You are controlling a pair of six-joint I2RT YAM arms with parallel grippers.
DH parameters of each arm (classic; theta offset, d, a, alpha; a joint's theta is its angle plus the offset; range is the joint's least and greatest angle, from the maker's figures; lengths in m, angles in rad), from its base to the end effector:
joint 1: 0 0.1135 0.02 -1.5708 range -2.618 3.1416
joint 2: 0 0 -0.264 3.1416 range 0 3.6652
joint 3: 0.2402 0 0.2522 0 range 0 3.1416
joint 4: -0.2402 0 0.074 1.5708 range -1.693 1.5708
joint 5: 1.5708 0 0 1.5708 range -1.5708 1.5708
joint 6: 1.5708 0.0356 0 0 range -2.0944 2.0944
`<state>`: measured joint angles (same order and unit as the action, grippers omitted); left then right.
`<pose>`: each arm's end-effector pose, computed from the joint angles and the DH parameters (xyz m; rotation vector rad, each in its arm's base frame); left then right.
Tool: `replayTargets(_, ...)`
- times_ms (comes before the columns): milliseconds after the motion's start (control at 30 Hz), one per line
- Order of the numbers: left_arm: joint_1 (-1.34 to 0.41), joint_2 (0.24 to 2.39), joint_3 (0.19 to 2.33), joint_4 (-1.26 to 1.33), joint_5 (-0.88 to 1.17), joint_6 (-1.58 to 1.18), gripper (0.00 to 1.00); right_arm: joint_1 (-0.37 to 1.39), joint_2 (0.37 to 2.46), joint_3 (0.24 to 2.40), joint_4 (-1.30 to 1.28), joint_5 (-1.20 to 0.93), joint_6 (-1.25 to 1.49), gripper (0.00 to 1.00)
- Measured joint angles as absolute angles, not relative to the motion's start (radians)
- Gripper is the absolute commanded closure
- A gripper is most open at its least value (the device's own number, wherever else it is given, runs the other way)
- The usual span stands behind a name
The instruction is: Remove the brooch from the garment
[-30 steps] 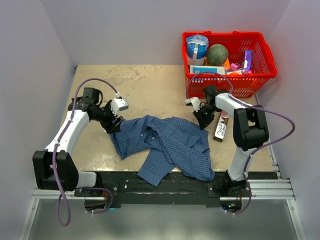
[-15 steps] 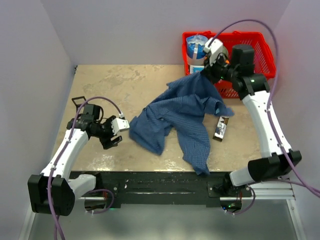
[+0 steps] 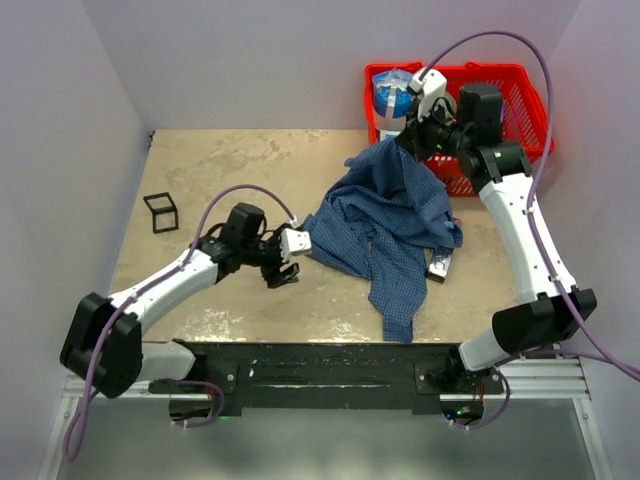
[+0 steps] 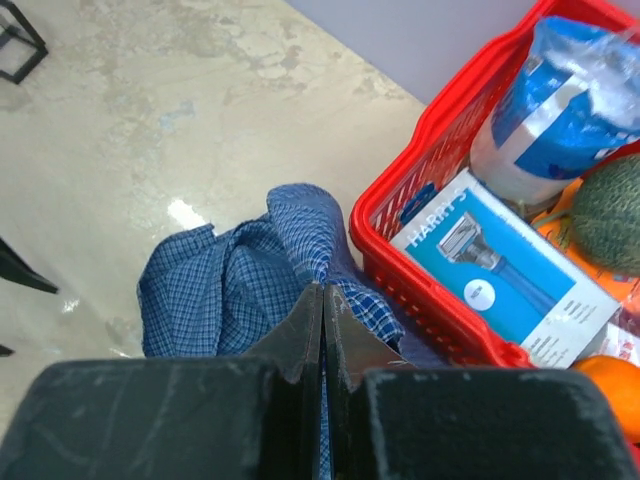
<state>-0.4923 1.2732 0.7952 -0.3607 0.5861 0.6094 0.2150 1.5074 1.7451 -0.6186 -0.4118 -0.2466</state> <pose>0.2172 -0.1388 0.2294 1.4348 1.8259 -0.6431 0.3157 0.0835 0.4533 -0.7026 1.8051 0.3800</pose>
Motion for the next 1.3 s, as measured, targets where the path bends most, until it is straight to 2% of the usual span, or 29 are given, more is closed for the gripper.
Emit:
replayTargets(267, -0.511, 1.473, 0.866, -0.018, 0.472, 0.348, 0.29, 0.215, 1.534, 2.040, -0.659, -0.402, -0.239, 1.00)
replayTargets(433, -0.519, 1.520, 0.913, 0.068, 0.510, 0.305, 0.34, 0.216, 1.459, 2.039, -0.630, -0.384, -0.226, 1.00)
replayTargets(467, -0.524, 1.534, 0.921, 0.070, 0.521, 0.305, 0.35, 0.216, 1.446, 2.019, -0.625, -0.379, -0.226, 0.96)
replayTargets(500, -0.527, 1.544, 0.926, 0.066, 0.527, 0.305, 0.35, 0.216, 1.436, 1.998, -0.626, -0.372, -0.228, 0.85)
replayTargets(533, -0.532, 1.555, 0.931, 0.061, 0.534, 0.305, 0.35, 0.216, 1.430, 1.975, -0.630, -0.360, -0.229, 0.69)
replayTargets(600, -0.538, 1.565, 0.936, 0.034, 0.537, 0.305, 0.35, 0.216, 1.427, 1.935, -0.654, -0.360, -0.272, 0.63)
replayTargets(633, -0.540, 1.565, 0.937, 0.017, 0.539, 0.305, 0.35, 0.216, 1.417, 1.888, -0.679, -0.371, -0.337, 0.59)
replayTargets(767, -0.542, 1.536, 0.925, -0.037, 0.534, 0.306, 0.35, 0.223, 1.284, 1.563, -0.793, -0.385, -0.632, 0.56)
replayTargets(900, -0.537, 1.481, 0.893, -0.098, 0.526, 0.305, 0.35, 0.229, 1.107, 1.222, -0.955, -0.390, -0.949, 0.64)
replayTargets(967, -0.532, 1.467, 0.891, -0.137, 0.523, 0.305, 0.35, 0.234, 1.070, 1.144, -1.011, -0.393, -1.078, 0.64)
replayTargets(1133, -0.510, 1.443, 0.890, -0.215, 0.495, 0.307, 0.35, 0.244, 1.048, 0.966, -1.036, -0.394, -1.394, 0.57)
replayTargets(1200, -0.504, 1.429, 0.889, -0.237, 0.479, 0.309, 0.35, 0.244, 1.048, 0.915, -1.062, -0.388, -1.525, 0.53)
replayTargets(1300, -0.498, 1.401, 0.885, -0.261, 0.463, 0.311, 0.35, 0.249, 1.047, 0.874, -1.104, -0.378, -1.707, 0.52)
